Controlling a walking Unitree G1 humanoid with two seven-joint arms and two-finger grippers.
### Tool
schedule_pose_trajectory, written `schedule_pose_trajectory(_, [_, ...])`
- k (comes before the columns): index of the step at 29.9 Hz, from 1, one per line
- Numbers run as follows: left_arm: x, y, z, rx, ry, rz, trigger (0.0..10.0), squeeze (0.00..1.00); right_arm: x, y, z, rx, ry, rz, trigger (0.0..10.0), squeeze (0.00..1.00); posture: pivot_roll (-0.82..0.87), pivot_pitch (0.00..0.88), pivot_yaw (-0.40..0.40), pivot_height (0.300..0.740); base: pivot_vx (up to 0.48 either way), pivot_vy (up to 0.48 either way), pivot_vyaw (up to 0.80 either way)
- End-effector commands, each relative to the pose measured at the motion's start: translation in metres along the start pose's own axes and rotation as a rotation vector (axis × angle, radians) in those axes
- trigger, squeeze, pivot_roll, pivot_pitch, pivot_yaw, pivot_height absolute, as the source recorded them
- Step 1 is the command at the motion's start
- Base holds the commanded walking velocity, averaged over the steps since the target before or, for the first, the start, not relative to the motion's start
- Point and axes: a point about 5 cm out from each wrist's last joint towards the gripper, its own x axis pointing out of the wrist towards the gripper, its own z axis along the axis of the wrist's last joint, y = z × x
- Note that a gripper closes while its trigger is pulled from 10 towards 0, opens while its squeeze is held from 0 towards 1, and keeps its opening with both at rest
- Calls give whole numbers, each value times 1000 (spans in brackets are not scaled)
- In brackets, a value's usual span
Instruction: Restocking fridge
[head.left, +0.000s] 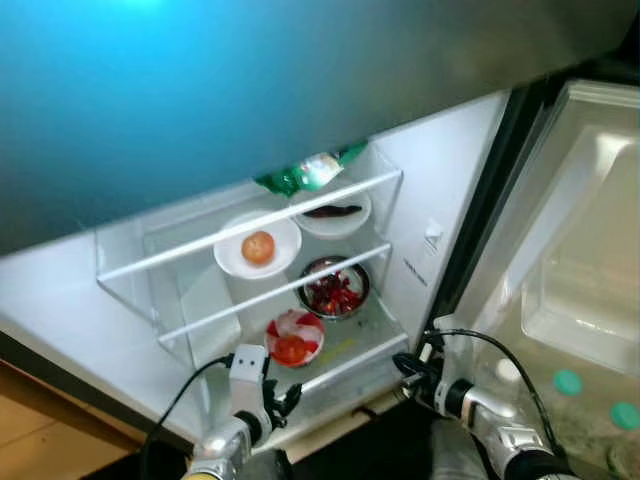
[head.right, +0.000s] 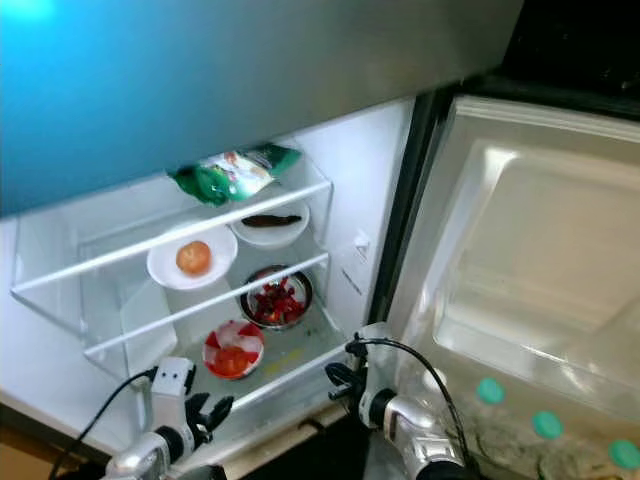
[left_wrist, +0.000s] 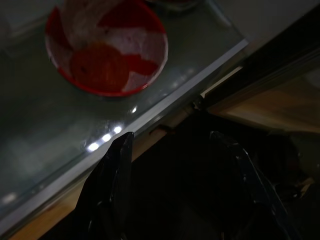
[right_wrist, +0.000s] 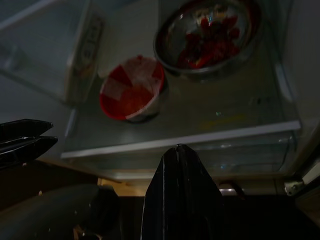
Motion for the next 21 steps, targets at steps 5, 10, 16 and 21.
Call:
schedule_pose_trajectory(5, [-3,-1,-11,1,46,1,10000,0,1,3,-2,23,-14,14,10000,0,-9,40,37,675,0,0,0])
schedule_pose_trajectory(10, [-4,-2,-15,29,82,-6,10000,0,1,2,-3,8,0,2,10000,0,-10,37,38,680,0,0,0])
schedule_pose_trajectory(16, [-4,-3,-16,19,75,-2,10000,0,2,3,-5,10,11,0,10000,0,-9,36,37,680,0,0,0])
schedule_pose_trajectory(21, [-5,-3,-18,27,91,0,10000,0,1,4,-5,22,-1,23,10000,0,-11,38,37,680,0,0,0])
